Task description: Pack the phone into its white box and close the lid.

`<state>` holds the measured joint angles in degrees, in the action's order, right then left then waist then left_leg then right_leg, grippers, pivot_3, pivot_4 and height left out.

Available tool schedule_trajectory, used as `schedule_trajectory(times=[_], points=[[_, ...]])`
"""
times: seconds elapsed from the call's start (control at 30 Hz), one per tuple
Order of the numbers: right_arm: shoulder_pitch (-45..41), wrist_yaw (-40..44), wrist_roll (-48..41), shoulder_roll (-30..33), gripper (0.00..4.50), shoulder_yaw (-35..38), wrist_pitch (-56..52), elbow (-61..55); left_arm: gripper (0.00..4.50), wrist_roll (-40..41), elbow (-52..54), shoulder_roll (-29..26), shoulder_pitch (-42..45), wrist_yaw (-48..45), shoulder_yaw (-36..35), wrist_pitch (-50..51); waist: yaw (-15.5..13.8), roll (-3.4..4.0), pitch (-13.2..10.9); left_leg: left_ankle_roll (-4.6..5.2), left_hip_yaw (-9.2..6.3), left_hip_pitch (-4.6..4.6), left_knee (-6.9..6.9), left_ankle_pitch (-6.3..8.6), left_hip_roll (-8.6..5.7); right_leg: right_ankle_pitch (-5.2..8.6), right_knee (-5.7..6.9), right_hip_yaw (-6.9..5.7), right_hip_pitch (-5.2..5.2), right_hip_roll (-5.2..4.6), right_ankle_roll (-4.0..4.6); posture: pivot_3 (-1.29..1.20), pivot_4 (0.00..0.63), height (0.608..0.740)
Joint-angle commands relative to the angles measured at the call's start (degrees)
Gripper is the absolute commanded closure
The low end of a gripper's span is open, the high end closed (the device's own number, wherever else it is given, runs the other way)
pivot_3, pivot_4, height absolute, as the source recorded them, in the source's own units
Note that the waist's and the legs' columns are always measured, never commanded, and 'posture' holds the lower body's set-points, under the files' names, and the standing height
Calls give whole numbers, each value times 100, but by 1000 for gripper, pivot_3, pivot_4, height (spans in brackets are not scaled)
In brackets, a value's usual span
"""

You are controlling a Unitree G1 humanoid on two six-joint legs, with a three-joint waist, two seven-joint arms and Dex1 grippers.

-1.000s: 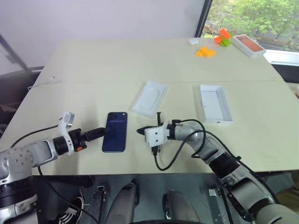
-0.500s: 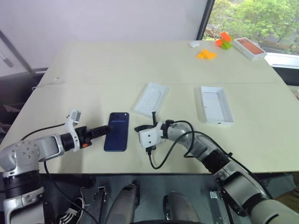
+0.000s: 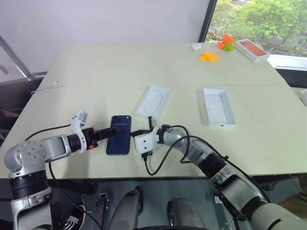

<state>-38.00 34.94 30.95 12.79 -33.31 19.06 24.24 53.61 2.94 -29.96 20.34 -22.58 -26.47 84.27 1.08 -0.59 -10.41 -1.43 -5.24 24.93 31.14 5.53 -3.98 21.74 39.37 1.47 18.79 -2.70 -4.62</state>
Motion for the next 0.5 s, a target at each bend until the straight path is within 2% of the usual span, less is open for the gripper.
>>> schedule_trajectory(times=[0.03, 0.2, 0.27, 0.5], points=[[-137, -162, 8, -310, 4451, -119, 67, 46, 0, 46, 31, 243, 24, 85, 151, 227, 4, 0, 1, -1, -1, -7, 0, 0, 0, 0, -1, 1, -7, 0, 4, 0, 150, 740], [-128, -110, 16, -301, 4451, -134, 121, 98, 0, 134, 83, 418, 67, 148, -47, 436, 7, -2, 2, -1, -8, -15, -1, 1, 0, -2, -6, 2, -12, -1, 17, 0, 150, 740], [-117, -88, 0, -319, 4451, -146, 116, 64, 0, 231, -47, 620, 228, 228, -355, 453, 7, -2, 2, -1, -8, -15, 0, 1, 0, -2, -8, 2, -12, -2, 18, 0, 150, 740], [-72, -62, -14, -325, 4451, -161, 112, 40, 0, 174, 129, 835, 277, 359, -488, 743, 1, -3, 2, -2, -11, -15, -3, 0, 0, -2, -13, 0, -11, -1, 17, 0, 150, 740]])
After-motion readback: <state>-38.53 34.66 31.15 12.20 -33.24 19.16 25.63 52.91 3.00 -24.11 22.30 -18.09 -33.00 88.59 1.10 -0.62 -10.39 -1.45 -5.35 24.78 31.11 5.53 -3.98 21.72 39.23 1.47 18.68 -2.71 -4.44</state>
